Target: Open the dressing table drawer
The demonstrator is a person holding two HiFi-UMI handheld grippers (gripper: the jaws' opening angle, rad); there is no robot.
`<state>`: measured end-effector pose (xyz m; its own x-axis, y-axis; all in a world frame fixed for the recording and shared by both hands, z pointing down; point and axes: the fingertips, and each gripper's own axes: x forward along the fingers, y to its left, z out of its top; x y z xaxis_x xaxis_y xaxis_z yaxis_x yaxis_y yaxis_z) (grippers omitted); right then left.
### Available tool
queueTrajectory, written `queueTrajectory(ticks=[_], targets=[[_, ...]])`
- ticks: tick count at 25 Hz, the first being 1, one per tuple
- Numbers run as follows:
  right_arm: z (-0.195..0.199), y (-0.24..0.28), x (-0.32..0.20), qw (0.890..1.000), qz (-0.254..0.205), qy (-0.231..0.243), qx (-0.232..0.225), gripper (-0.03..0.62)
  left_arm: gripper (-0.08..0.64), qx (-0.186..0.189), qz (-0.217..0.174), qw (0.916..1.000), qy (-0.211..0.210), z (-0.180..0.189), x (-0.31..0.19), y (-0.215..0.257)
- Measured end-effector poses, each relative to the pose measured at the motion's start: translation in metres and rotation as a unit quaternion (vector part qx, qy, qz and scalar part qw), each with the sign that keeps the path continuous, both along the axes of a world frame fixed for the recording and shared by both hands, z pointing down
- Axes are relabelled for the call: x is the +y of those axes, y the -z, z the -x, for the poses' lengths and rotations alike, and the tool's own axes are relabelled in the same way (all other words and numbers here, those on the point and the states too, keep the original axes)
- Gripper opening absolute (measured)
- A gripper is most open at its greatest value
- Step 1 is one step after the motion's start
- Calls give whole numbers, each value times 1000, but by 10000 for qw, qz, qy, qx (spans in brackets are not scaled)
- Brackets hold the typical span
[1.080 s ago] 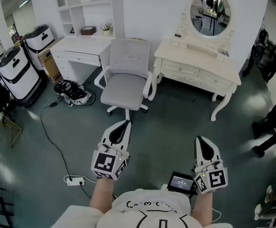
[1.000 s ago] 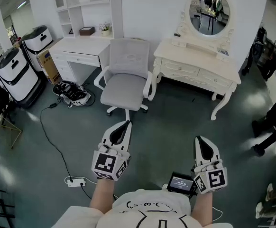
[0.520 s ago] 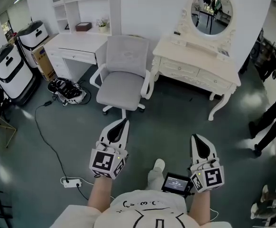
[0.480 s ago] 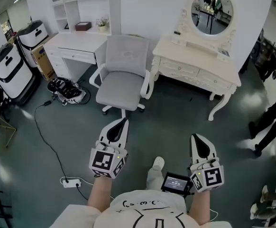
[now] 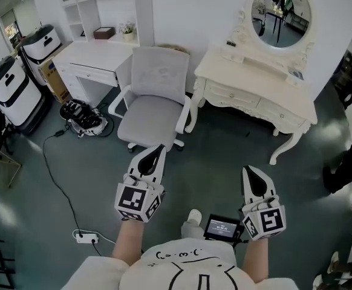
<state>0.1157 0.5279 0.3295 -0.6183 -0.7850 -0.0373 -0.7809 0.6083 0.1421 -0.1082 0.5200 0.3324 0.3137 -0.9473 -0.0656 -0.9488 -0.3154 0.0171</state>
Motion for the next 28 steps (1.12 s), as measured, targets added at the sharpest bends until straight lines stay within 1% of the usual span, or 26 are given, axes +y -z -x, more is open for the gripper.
queueTrajectory(ticks=[6, 12, 16, 21, 28], targets=[[-18, 1, -86, 9995, -21, 294, 138, 6, 15, -22, 3, 10000, 48, -34, -83, 2], [-35, 4, -140, 9988, -46, 479, 107, 6, 15, -90, 40, 9999, 124, -56, -136, 5], [-47, -1, -161, 9990, -21, 437, 52, 6, 15, -154, 65, 9998, 127, -65, -157, 4], [-58, -8, -188, 9995, 53, 315, -16, 6, 15, -114, 138, 9998, 89, -71, -188, -3], [-55, -8, -237, 9999, 44, 164, -22, 6, 15, -101, 102, 9999, 30, -65, -246, 0]])
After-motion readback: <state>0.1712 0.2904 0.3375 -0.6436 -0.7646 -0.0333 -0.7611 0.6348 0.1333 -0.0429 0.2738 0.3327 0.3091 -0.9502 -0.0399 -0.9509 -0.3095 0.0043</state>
